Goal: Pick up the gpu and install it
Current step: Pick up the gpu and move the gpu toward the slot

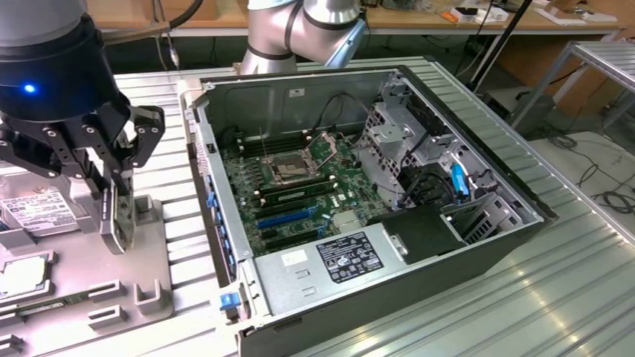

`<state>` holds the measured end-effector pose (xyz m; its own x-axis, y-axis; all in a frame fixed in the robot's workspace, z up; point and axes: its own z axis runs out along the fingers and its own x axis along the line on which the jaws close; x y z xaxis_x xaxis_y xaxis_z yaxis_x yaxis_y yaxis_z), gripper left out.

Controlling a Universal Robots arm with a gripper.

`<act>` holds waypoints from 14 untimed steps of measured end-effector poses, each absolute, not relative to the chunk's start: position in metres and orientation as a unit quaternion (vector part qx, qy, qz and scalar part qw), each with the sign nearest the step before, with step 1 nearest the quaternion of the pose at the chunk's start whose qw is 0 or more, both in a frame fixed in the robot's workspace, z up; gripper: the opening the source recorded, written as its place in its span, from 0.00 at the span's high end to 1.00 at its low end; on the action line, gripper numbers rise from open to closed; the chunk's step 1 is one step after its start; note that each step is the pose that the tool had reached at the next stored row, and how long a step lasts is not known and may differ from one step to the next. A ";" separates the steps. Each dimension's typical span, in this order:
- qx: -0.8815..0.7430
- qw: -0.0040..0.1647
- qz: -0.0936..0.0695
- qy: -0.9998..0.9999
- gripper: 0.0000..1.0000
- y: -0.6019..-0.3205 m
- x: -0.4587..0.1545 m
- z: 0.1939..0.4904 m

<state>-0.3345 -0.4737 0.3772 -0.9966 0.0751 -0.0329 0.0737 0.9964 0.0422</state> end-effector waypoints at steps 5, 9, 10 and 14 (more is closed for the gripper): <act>0.037 0.017 0.020 0.999 0.73 -0.474 -0.334 0.388; 0.037 0.017 0.020 0.999 0.73 -0.474 -0.334 0.393; 0.037 0.017 0.020 0.999 0.73 -0.474 -0.334 0.395; 0.037 0.017 0.020 0.999 0.73 -0.474 -0.334 0.400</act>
<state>-0.3345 -0.4737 0.4005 -0.9966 0.0751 -0.0329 0.0737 0.9964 0.0422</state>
